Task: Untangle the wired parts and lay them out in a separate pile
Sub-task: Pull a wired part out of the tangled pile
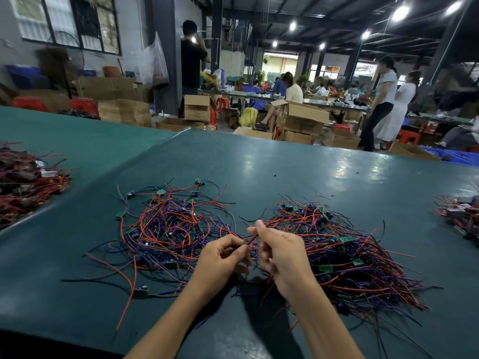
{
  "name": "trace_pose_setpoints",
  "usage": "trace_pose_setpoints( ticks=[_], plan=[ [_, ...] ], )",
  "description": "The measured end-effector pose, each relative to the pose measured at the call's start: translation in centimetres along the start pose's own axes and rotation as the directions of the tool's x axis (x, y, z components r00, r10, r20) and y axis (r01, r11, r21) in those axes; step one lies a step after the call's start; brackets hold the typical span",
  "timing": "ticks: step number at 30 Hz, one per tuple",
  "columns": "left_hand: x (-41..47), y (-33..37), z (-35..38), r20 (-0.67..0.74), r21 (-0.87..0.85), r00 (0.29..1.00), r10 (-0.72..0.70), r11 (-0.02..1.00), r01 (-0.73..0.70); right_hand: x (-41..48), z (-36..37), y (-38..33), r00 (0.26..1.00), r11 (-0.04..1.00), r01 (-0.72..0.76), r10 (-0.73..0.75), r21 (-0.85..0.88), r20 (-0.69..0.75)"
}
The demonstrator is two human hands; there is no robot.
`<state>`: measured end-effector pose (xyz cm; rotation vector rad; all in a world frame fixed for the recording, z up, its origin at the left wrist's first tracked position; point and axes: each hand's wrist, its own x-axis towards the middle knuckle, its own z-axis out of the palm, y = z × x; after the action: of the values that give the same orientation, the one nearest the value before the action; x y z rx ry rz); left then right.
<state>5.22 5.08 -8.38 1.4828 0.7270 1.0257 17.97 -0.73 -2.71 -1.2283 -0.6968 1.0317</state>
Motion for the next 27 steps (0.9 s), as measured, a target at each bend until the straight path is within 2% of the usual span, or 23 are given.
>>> trace_pose_setpoints(
  ticks=[7,10,12,16,19,23,25,27],
  plan=[
    [0.2,-0.1,0.3,-0.044,-0.108,0.998,-0.055,0.993,0.050,0.7,-0.7,-4.3,0.986,0.977,-0.160,0.150,0.143,0.077],
    [0.2,-0.1,0.5,-0.044,-0.135,0.996,-0.072,0.989,0.066,1.2,-1.1,-5.3,0.967,0.954,-0.247,0.231,0.170,0.111],
    [0.2,-0.1,0.5,-0.046,-0.154,0.996,-0.077,0.986,0.069,1.5,-1.3,-5.7,0.965,0.954,-0.250,0.232,0.168,0.119],
    [0.0,0.0,0.3,-0.027,-0.142,0.997,-0.075,0.987,0.070,2.5,-1.5,-6.0,0.977,0.970,-0.207,0.198,0.131,0.079],
    [0.0,0.0,0.1,-0.018,-0.225,0.995,-0.093,0.971,0.087,3.1,-1.4,-6.2,0.990,0.958,-0.144,0.136,0.247,0.050],
    [0.3,0.1,-0.1,-0.021,-0.373,0.986,-0.166,0.916,0.147,2.7,-1.3,-6.1,0.997,0.937,0.013,-0.038,0.348,0.063],
    [0.6,0.3,0.0,-0.029,-0.417,0.982,-0.186,0.895,0.157,2.3,-1.3,-5.5,0.997,0.957,0.073,-0.080,0.282,0.014],
    [0.8,0.5,-0.1,-0.038,-0.460,0.981,-0.188,0.875,0.150,1.4,-1.3,-4.4,0.990,0.985,0.136,-0.132,0.107,-0.043]
  ],
)
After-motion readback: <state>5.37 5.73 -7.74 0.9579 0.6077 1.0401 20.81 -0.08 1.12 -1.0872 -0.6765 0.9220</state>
